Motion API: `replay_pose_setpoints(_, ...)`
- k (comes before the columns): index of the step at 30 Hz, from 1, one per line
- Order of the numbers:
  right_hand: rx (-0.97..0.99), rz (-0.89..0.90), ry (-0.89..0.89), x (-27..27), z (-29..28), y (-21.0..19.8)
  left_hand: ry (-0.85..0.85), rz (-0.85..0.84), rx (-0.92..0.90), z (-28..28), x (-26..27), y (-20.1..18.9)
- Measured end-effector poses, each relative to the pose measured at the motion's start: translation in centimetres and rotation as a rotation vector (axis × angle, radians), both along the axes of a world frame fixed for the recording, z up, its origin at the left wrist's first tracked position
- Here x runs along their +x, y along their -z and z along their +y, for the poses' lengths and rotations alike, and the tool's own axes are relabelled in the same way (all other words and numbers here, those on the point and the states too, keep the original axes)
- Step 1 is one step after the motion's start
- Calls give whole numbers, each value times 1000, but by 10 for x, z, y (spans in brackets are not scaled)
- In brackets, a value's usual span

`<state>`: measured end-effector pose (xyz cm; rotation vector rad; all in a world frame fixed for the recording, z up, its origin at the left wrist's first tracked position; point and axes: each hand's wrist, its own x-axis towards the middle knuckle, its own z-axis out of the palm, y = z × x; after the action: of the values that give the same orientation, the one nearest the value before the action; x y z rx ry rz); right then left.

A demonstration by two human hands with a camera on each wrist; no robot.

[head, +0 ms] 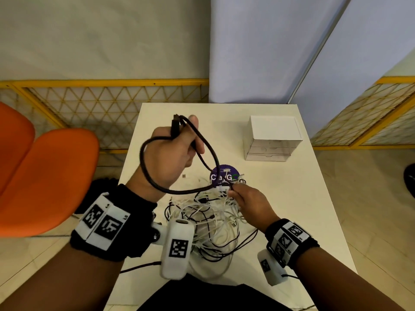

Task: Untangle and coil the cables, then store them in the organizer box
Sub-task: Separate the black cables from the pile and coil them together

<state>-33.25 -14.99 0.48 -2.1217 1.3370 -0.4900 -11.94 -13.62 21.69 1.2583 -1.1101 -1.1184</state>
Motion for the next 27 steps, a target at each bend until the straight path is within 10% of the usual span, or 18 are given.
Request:
replay_pose_setpoints(12,186,292,58,-21,-11,17,-124,132,-161,-8,29,-32)
replay_pose_setpoints(20,14,119,11,-15,-14,-7,127,162,186,-4,20,-2)
replay_pose_setpoints(27,-188,177,97,12,-9,-65,217,-172,469,-2,-16,41)
